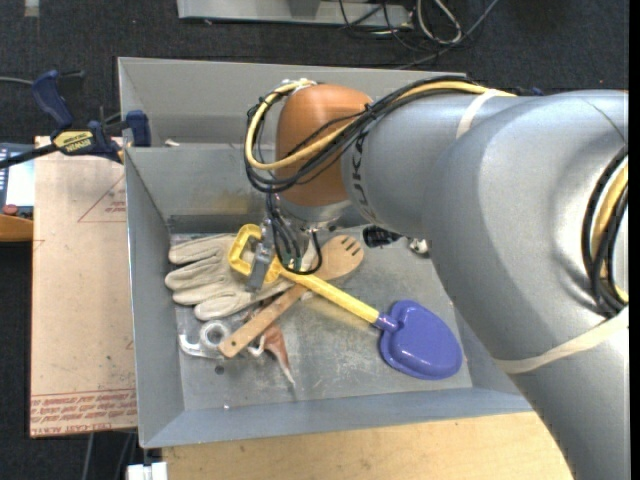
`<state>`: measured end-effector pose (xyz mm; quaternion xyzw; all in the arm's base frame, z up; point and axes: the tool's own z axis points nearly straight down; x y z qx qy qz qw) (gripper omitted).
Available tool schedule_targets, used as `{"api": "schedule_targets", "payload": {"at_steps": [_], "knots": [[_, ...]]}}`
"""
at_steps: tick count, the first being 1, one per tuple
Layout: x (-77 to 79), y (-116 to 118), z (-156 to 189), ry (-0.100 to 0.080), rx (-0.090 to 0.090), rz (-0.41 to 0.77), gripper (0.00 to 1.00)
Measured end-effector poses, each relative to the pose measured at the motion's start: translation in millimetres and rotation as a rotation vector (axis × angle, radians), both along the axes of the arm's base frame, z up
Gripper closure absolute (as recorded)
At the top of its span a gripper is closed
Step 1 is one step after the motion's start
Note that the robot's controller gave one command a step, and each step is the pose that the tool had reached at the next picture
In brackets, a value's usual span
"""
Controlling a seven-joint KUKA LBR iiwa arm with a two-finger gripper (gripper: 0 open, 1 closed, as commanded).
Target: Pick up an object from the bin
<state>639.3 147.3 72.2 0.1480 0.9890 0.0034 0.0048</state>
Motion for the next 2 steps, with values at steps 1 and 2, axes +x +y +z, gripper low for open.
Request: {"api": "schedule_targets", "payload": {"at_steps": [1,2], "knots": [[0.0,0.0,0.1,0.0,0.0,0.0,1.0],[-1.5,-0.5,15.4,0.005,-0.001,-0.001,1.0]]}}
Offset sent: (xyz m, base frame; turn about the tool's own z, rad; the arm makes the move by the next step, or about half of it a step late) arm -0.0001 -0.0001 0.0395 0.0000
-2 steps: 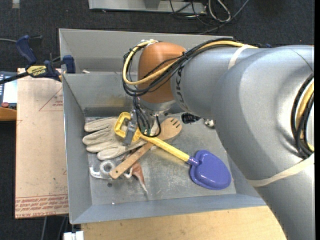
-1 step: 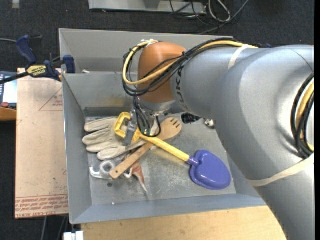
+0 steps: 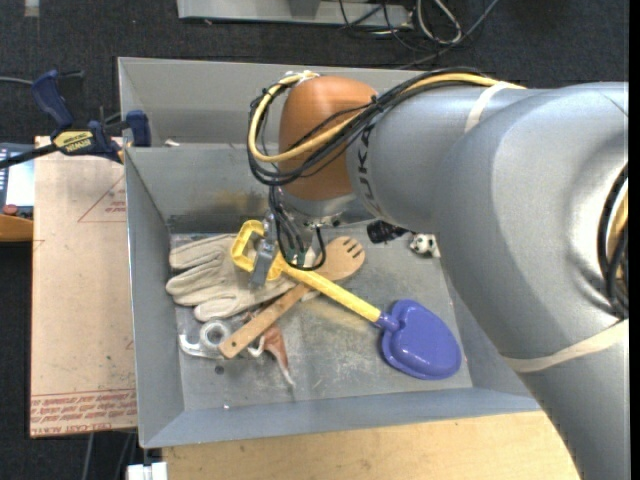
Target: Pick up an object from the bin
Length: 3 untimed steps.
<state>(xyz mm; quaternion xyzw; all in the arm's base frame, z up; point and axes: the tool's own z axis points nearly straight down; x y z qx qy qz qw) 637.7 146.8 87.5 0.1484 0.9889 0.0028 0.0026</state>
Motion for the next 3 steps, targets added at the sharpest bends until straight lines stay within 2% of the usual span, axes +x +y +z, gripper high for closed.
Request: {"api": "schedule_targets", "payload": {"at_steps": [3], "knots": [[2.0,0.6,49.3,-0.008,0.003,0.0,1.0]]}}
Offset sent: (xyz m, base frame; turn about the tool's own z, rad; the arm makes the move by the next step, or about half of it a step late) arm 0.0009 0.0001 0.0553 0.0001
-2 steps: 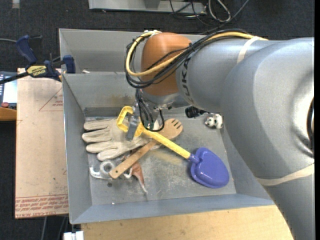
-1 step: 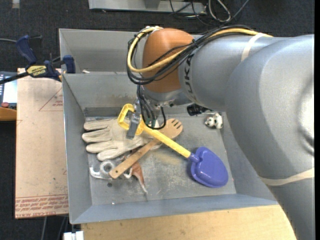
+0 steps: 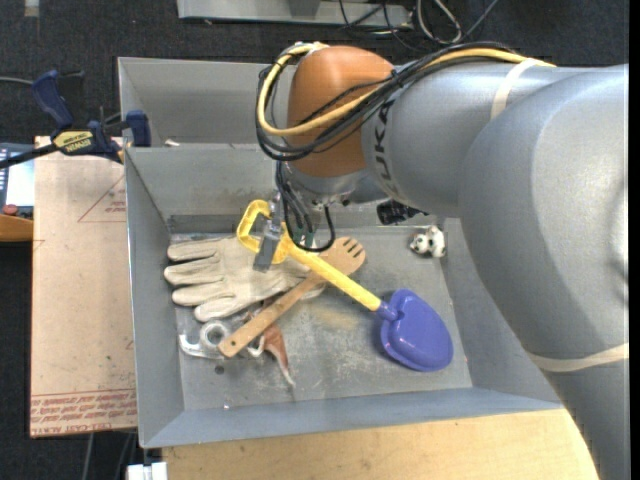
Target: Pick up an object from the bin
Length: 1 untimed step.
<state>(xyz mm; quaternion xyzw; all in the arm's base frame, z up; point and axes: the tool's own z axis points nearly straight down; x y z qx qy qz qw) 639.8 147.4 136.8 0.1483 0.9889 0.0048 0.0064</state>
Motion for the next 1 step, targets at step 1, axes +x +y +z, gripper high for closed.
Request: {"api": "schedule_targets", "payload": {"at_steps": [1], "knots": [[-1.1,-0.2,20.7,0.003,0.0,0.0,1.0]]}}
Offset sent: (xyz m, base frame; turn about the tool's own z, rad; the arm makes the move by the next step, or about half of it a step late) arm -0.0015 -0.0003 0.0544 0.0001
